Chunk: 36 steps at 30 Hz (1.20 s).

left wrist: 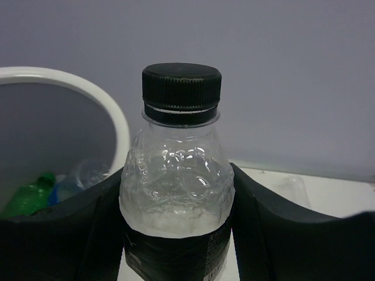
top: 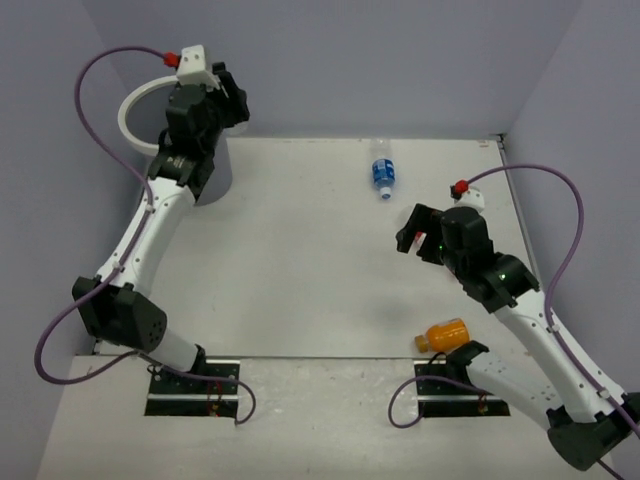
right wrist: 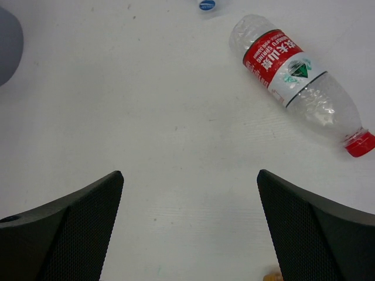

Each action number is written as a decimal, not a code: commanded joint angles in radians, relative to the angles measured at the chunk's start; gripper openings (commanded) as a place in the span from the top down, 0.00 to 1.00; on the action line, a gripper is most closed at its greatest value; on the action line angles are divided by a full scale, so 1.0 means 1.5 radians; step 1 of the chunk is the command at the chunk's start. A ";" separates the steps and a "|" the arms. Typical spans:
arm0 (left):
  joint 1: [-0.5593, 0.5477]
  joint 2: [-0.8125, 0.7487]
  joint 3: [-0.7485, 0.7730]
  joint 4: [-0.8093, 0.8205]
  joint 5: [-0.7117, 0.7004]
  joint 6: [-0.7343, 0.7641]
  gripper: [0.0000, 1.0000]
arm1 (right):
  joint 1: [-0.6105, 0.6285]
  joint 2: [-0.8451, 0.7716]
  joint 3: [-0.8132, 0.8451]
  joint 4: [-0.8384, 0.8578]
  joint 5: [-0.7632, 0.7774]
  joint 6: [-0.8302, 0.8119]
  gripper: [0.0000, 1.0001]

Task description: Put the plastic bottles in the bin

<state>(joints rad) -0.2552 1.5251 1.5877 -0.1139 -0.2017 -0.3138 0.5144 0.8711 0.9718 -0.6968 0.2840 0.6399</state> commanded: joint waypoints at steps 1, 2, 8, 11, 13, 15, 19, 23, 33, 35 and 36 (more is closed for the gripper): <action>0.094 0.098 0.110 -0.003 -0.077 -0.004 0.79 | -0.007 0.020 -0.001 -0.001 0.034 0.001 0.01; 0.115 0.120 0.132 -0.011 -0.078 -0.011 0.79 | -0.008 0.024 -0.002 0.000 0.033 0.001 0.01; 0.213 0.241 0.252 -0.068 -0.048 -0.031 0.73 | -0.011 0.043 -0.001 0.000 0.031 -0.005 0.01; 0.231 0.279 0.292 -0.090 -0.032 -0.028 0.68 | -0.014 0.053 -0.003 0.000 0.031 -0.014 0.01; 0.235 0.284 0.299 -0.092 -0.006 -0.024 0.37 | -0.019 0.063 -0.003 -0.001 0.026 -0.016 0.01; 0.235 0.279 0.298 -0.092 0.011 -0.019 0.00 | -0.022 0.069 -0.003 0.000 0.015 -0.016 0.01; 0.235 0.249 0.290 -0.097 0.034 -0.011 0.00 | -0.026 0.074 -0.001 0.000 0.011 -0.015 0.01; 0.233 0.221 0.277 -0.114 0.069 0.007 0.00 | -0.043 0.089 0.012 0.001 0.012 -0.034 0.01; 0.129 0.070 0.064 -0.084 0.119 0.021 0.00 | -0.119 0.193 0.056 0.038 -0.065 -0.104 0.01; 0.103 0.033 0.002 -0.074 0.114 0.015 0.00 | -0.138 0.212 0.061 0.038 -0.095 -0.121 0.01; 0.078 -0.016 -0.084 -0.033 0.146 -0.004 0.00 | -0.159 0.237 0.060 0.039 -0.100 -0.127 0.01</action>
<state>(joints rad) -0.0397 1.6294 1.6685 -0.2535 -0.0553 -0.3180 0.3345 1.1657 1.0137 -0.6748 0.2102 0.5207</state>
